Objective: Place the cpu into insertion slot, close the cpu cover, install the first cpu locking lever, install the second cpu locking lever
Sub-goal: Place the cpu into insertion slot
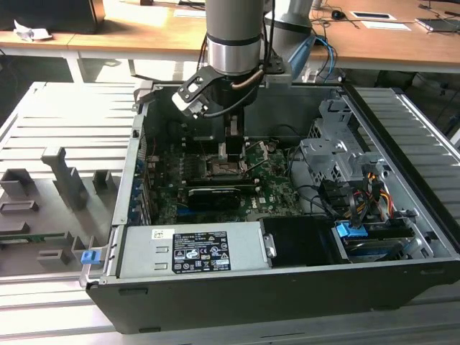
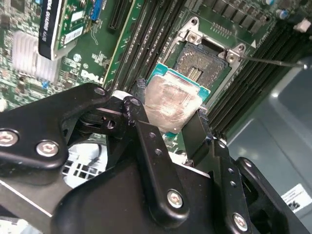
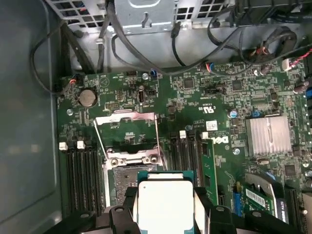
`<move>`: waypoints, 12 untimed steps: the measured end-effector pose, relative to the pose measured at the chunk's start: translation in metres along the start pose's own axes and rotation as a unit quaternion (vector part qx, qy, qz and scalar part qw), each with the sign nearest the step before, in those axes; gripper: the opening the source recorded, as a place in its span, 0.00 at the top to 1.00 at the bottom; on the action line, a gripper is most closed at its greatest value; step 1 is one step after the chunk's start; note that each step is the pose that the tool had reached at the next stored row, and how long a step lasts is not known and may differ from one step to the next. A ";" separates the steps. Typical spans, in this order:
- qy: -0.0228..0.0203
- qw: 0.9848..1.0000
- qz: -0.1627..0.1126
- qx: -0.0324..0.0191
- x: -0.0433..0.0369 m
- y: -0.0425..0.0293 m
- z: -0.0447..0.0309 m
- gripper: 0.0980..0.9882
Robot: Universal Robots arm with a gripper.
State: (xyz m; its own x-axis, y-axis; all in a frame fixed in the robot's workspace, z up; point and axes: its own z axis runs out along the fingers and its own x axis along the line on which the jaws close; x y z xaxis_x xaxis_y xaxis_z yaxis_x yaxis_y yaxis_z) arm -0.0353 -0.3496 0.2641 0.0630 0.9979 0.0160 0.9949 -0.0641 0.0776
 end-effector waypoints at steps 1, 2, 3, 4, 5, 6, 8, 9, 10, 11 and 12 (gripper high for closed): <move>0.001 1.000 -0.019 0.000 0.0002 -0.0004 0.0044 0.50; 0.002 1.000 -0.022 0.000 0.0004 -0.0004 0.0052 0.50; 0.002 1.000 -0.022 0.000 0.0005 -0.0004 0.0053 0.50; 0.002 1.000 -0.022 0.000 0.0005 -0.0004 0.0056 0.50; 0.002 1.000 -0.021 0.000 0.0008 -0.0005 0.0062 0.50; 0.002 1.000 -0.021 0.000 0.0012 -0.0007 0.0069 0.50; 0.002 1.000 -0.021 0.000 0.0017 -0.0010 0.0107 0.50; 0.002 1.000 -0.022 0.000 0.0017 -0.0010 0.0119 0.50; 0.002 1.000 -0.022 0.000 0.0017 -0.0011 0.0128 0.50; 0.002 1.000 -0.022 0.001 0.0017 -0.0013 0.0145 0.50; 0.002 1.000 -0.021 0.000 0.0017 -0.0019 0.0174 0.50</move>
State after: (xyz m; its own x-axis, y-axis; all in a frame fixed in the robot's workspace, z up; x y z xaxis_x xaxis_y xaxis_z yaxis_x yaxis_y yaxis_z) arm -0.0357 -0.3476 0.2467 0.0202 0.9997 0.0159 0.9968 -0.0214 0.0773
